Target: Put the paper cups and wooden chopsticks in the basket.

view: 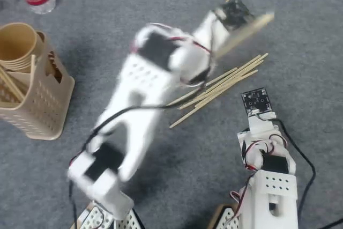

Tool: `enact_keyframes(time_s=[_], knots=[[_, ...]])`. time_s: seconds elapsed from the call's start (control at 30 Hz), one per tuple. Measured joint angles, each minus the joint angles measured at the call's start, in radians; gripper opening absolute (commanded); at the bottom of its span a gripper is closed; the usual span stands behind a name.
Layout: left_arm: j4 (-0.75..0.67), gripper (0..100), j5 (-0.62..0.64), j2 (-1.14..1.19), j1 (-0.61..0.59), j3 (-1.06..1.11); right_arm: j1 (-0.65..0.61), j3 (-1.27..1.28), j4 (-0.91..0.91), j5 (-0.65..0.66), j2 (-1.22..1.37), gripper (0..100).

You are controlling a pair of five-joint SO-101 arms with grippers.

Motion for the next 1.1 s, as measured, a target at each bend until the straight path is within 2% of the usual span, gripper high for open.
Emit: enact_keyframes(time_s=[0.13,0.37,0.47,0.63,0.7,0.77,0.93,1.1], knots=[[0.0,1,0.032,-0.236,-0.1,0.005,0.0,0.002,-0.006,0.0,0.0,0.8],[0.002,1,0.064,-0.603,-0.425,0.028,0.0,0.002,-0.006,0.0,0.0,0.8],[0.002,1,0.069,-0.798,-0.508,0.143,0.0,0.002,-0.006,0.0,0.0,0.8],[-0.011,1,0.069,-1.134,-0.535,0.505,0.0,0.014,-0.006,0.0,0.0,0.8],[-0.098,1,0.069,-1.243,-0.585,0.672,0.0,0.021,-0.009,0.0,0.0,0.8],[-0.236,1,0.078,-1.315,-0.683,0.83,0.0,0.026,-0.018,0.0,0.0,0.8],[-0.726,1,0.245,-1.327,-0.967,1.208,0.002,0.026,-0.023,0.0,0.0,0.8],[-1.197,1,0.394,-1.321,-1.162,1.525,0.0,0.026,-0.023,0.0,0.0,0.8]])
